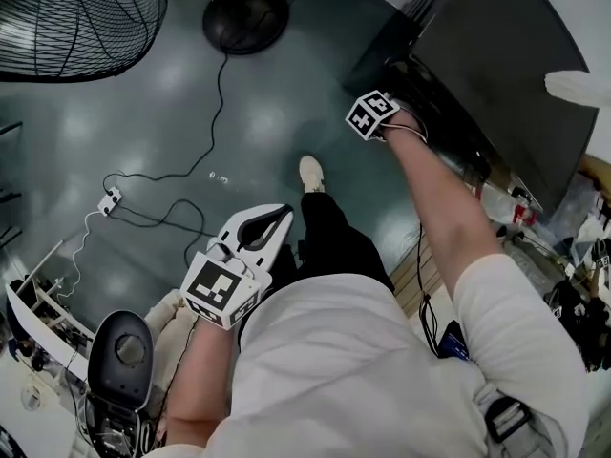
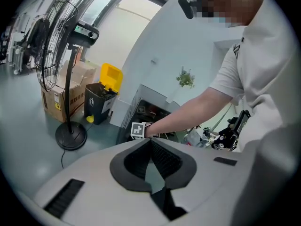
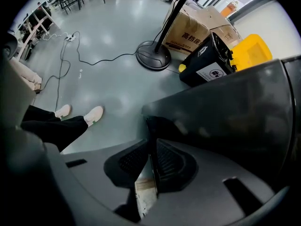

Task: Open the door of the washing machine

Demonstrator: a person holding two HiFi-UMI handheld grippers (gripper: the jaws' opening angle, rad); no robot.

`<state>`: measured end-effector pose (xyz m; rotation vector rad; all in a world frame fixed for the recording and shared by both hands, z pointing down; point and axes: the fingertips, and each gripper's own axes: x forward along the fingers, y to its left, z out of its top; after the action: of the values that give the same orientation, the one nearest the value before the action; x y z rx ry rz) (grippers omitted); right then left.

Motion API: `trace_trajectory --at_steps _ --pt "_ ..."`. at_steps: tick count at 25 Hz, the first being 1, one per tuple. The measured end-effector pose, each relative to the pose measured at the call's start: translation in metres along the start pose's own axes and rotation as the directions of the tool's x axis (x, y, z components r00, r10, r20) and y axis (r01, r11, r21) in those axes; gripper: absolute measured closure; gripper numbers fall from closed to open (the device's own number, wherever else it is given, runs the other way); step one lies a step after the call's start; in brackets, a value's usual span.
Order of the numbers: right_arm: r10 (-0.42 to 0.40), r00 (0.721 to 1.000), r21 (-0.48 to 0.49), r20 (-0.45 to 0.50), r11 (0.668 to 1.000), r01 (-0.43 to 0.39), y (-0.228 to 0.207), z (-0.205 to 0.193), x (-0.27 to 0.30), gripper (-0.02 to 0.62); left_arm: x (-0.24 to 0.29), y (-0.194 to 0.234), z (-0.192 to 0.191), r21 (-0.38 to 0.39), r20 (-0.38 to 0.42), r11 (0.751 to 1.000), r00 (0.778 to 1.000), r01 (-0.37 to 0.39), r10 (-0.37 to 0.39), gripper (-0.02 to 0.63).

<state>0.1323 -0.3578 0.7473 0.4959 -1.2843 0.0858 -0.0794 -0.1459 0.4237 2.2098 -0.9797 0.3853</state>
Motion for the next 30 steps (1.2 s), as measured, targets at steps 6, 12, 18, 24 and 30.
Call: trace_trajectory --at_steps 6,12,18,24,30 --pt "0.008 1.000 -0.005 0.020 1.000 -0.007 0.000 0.001 -0.001 0.541 -0.005 -0.003 -0.010 -0.002 -0.003 1.000 1.000 0.001 -0.001 0.589" --pt "0.024 0.999 0.003 0.028 1.000 -0.024 -0.001 -0.006 -0.001 0.546 -0.008 -0.011 -0.020 -0.007 -0.005 1.000 1.000 -0.004 0.004 0.589" --pt "0.051 0.998 0.012 0.029 0.999 -0.052 0.001 0.002 -0.003 0.552 -0.014 -0.004 -0.022 -0.002 -0.003 1.000 1.000 -0.006 0.006 0.589" --pt "0.071 0.997 0.031 0.029 0.997 -0.072 -0.002 -0.006 0.004 0.554 -0.009 -0.007 -0.023 0.001 -0.003 1.000 1.000 -0.012 0.012 0.589" --pt "0.091 0.995 0.044 0.033 0.995 -0.092 -0.001 -0.004 0.000 0.557 -0.011 -0.007 -0.023 -0.002 -0.001 1.000 1.000 -0.002 0.002 0.589"
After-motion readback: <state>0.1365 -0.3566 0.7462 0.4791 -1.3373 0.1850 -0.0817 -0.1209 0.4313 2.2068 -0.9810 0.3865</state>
